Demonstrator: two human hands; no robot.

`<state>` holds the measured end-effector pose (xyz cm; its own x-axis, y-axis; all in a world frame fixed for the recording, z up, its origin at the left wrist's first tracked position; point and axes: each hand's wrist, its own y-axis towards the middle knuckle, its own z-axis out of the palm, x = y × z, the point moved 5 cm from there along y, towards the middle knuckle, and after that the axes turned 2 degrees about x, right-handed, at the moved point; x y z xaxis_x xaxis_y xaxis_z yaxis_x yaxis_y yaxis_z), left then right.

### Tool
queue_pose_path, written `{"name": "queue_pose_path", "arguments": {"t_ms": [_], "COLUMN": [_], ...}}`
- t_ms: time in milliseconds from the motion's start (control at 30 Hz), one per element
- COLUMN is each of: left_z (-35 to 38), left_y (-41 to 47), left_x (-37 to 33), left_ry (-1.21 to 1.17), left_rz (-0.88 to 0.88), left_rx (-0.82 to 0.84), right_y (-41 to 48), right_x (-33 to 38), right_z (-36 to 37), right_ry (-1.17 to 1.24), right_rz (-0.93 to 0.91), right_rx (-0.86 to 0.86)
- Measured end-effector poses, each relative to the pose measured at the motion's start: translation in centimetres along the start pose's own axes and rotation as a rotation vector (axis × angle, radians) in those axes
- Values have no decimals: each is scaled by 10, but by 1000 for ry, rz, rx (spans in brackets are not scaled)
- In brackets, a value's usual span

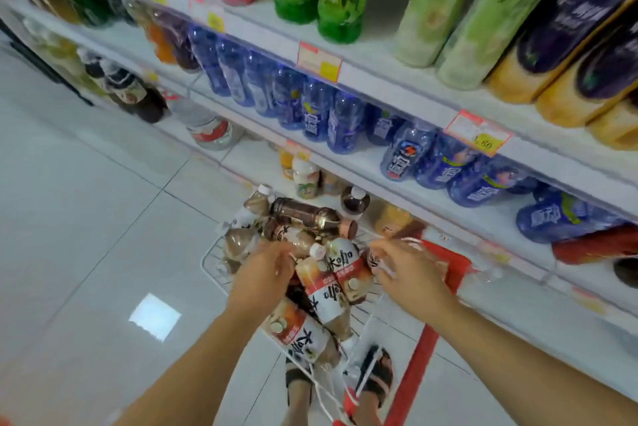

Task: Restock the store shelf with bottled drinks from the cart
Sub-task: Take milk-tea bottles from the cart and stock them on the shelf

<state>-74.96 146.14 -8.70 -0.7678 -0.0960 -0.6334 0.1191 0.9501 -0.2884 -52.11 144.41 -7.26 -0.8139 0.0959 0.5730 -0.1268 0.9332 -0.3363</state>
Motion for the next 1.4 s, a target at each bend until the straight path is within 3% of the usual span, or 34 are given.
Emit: {"name": "queue_pose_path", "arguments": {"t_ms": [200, 400, 600, 767, 867, 933, 1033, 1100, 1200, 1400], "left_z": [26, 44, 54, 54, 48, 38, 21, 2, -27, -72], "left_y": [-2, 15, 36, 39, 23, 15, 12, 11, 2, -17], "left_x": [100, 138, 155, 152, 133, 103, 38, -4, -66, -197], "left_ry": [-8, -380, -641, -713, -506, -421, -317, -233, -261, -423], "left_rz": [-280, -417, -562, -638, -693, -487, -15, 191, 358, 572], "left_rx": [-62, -186, -142, -184, -266, -246, 8, 134, 249, 247], "right_y": [57, 98, 110, 93, 78, 65, 43, 26, -4, -78], "right_x": [-12, -20, -26, 10, 29, 42, 67, 84, 104, 112], "right_z": [65, 103, 110, 79, 46, 21, -18, -47, -92, -195], "right_ry": [101, 382, 656, 499, 464, 446, 443, 483, 583, 771], "right_rz": [117, 268, 426, 208, 129, 88, 21, -28, -96, -197], "right_rx": [0, -165, -247, -399, -459, -462, -443, -455, -518, -696]}}
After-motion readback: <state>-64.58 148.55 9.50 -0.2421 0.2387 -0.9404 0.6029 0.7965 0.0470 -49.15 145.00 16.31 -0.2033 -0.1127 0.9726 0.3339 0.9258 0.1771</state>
